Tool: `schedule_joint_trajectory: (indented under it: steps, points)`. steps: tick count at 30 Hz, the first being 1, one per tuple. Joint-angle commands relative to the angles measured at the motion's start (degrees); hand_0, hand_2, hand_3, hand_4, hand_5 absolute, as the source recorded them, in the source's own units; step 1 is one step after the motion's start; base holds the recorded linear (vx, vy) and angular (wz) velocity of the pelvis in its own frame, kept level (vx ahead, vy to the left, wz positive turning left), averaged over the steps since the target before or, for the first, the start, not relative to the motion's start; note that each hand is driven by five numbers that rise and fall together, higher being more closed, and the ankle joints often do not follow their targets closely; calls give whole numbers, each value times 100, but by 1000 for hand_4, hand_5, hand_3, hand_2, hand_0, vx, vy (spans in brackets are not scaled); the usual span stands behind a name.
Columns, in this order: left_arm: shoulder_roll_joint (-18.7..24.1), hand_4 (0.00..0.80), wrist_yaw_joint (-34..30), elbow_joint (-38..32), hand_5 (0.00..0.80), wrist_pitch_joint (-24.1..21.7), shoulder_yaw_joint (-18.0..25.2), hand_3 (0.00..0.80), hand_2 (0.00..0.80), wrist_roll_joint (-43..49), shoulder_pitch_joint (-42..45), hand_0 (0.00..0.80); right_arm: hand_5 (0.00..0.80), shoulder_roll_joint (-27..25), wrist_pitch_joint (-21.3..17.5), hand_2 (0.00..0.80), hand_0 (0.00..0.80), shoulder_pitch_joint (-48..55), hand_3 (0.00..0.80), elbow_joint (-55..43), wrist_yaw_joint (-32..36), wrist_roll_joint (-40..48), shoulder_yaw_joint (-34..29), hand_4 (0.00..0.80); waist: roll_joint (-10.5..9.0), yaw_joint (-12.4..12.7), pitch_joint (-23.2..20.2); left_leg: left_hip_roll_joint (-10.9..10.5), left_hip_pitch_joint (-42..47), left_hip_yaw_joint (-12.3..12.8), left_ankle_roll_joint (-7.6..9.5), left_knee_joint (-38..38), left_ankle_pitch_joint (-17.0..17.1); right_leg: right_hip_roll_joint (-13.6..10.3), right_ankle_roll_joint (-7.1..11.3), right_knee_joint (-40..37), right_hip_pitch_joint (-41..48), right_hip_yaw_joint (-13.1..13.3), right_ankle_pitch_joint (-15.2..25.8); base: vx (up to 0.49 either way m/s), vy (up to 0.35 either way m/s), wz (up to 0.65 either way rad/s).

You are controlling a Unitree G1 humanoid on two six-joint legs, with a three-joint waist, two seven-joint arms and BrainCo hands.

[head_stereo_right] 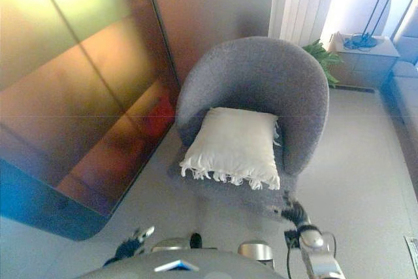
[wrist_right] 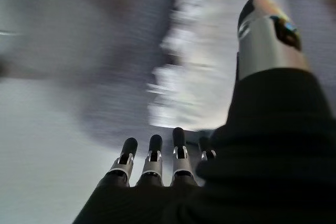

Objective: Pick up the cushion and take it to the sofa

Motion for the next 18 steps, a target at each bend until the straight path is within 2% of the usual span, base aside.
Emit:
schedule_joint_trajectory:
  steps: [1,4,5,9,10,15,18]
  points:
    - [155,0,-5,247,0,305,32,0,0,94,-511,0,0,239,-205,0,0,-381,0,245,127,-377,228,0,-386,103,106,-365,135,101,159,683,-1212,161,-156,-769,-505,-388,1161,-237,-73,3]
    - [121,0,-85,921,0,334,-74,0,0,323,-666,0,0,286,-399,0,0,-538,0,1286,83,-811,516,0,-420,132,90,-348,171,144,166,651,-1229,192,-183,-829,-441,-386,1165,-214,-52,7]
    - [114,0,-129,1215,0,535,-126,0,0,236,-756,0,0,327,-415,0,0,-627,0,1813,-4,-744,634,0,-431,153,72,-346,193,153,176,629,-1243,215,-202,-858,-408,-386,1152,-202,-41,8]
    - [35,0,-125,1901,0,816,-97,0,0,346,-904,0,0,553,-435,0,0,-804,0,2971,-140,-511,669,0,-430,184,32,-338,269,183,184,561,-1257,267,-250,-900,-323,-365,1114,-145,-23,-2]
    - [-14,0,-125,2104,0,1027,-49,0,0,399,-944,0,0,657,-380,0,0,-836,0,3319,-188,-439,630,0,-428,181,18,-334,300,203,187,538,-1274,288,-267,-910,-300,-346,1095,-117,-19,-6]
    - [-144,0,-139,2475,0,1351,98,0,0,392,-1074,0,0,820,-126,0,0,-980,0,3844,-249,-57,408,0,-416,149,-27,-346,392,224,215,449,-1291,352,-302,-924,-274,-256,1088,-99,-16,-2]
    - [-171,0,-132,2467,0,1322,60,0,0,384,-1115,0,0,833,-176,0,0,-1031,0,3997,-231,23,364,0,-415,139,-39,-343,430,237,218,424,-1325,359,-297,-936,-260,-241,1070,-67,-14,-8]
